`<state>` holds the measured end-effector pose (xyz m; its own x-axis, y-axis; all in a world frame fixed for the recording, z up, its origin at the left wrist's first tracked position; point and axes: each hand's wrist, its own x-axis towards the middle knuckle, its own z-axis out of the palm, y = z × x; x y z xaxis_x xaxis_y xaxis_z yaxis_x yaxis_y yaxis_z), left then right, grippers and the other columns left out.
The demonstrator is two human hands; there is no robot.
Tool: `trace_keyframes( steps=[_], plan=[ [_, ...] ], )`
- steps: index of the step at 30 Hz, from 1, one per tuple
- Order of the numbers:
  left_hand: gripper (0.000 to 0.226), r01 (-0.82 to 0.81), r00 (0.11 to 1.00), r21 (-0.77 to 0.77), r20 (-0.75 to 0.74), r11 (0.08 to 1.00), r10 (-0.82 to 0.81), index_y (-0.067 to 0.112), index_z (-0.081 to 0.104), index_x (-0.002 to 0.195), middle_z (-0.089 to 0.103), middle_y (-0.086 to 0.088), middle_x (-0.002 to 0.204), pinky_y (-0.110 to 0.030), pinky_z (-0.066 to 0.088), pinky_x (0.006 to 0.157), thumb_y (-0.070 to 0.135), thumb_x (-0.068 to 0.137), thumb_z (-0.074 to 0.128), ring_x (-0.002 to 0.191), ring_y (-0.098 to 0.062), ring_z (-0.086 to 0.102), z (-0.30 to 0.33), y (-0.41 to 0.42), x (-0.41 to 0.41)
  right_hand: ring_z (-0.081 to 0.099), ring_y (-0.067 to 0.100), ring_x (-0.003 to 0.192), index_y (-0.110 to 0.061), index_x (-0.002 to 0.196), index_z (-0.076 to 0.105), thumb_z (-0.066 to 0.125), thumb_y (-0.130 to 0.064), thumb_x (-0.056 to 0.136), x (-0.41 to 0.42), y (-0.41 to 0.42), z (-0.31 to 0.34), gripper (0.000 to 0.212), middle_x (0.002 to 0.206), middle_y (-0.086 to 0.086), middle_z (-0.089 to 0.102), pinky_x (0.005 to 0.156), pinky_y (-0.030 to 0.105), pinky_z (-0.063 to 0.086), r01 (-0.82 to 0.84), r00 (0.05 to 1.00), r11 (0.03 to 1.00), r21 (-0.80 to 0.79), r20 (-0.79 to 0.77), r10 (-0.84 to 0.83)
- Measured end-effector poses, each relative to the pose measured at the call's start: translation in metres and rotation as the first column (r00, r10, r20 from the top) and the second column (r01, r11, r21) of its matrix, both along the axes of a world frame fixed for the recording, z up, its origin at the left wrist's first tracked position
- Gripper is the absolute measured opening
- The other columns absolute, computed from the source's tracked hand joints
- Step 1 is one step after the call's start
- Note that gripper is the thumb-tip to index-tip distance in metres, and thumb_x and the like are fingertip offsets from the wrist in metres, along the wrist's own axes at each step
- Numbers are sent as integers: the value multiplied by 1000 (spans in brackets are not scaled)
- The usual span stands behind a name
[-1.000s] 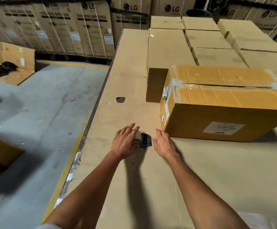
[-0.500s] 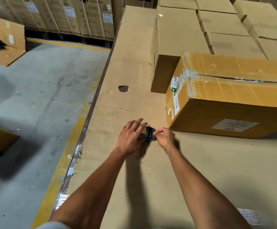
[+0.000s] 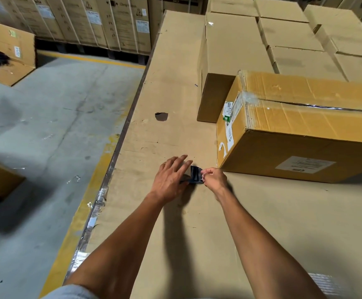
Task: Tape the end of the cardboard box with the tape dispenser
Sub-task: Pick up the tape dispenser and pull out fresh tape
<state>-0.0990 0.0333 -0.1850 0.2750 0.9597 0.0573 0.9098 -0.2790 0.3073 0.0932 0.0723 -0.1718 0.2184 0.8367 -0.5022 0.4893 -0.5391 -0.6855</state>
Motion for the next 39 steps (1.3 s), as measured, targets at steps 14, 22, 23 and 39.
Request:
trace_keyframes(
  steps=[14, 22, 23, 39],
  plan=[
    [57, 24, 983, 90, 178, 996, -40, 25, 51, 160, 37, 0, 174, -45, 41, 125, 47, 109, 60, 160, -29, 32, -6, 5, -5, 71, 32, 108, -19, 85, 79, 76, -21, 93, -5, -1, 3, 9, 108, 9, 81, 96, 38, 57, -21, 993, 997, 79, 117, 12],
    [49, -18, 945, 23, 326, 1000, 10, 25, 51, 156, 36, 2, 173, -42, 20, 134, 46, 112, 52, 168, -27, 12, -8, 0, -8, 70, 36, 111, -11, 93, 82, 73, -18, 96, -8, 1, 2, 12, 112, 14, 80, 97, 39, 57, 23, 990, 996, 92, 135, -36],
    [48, -18, 938, 10, 345, 1000, 13, 25, 51, 156, 36, 2, 173, -41, 17, 133, 45, 112, 53, 168, -27, 10, -6, 0, -8, 70, 35, 110, -12, 91, 82, 74, -19, 95, -6, 2, 2, 11, 111, 13, 80, 97, 40, 57, 22, 990, 995, 93, 136, -34],
    [47, -25, 879, -16, 475, 1000, 30, 16, 47, 151, 45, -10, 163, -47, 9, 136, 35, 110, 37, 166, -26, 15, -3, 2, -12, 77, 21, 80, -7, 83, 67, 63, 4, 95, 11, -3, -7, 16, 93, 14, 76, 80, 36, 65, 250, 914, 968, -28, -321, -246]
  ],
)
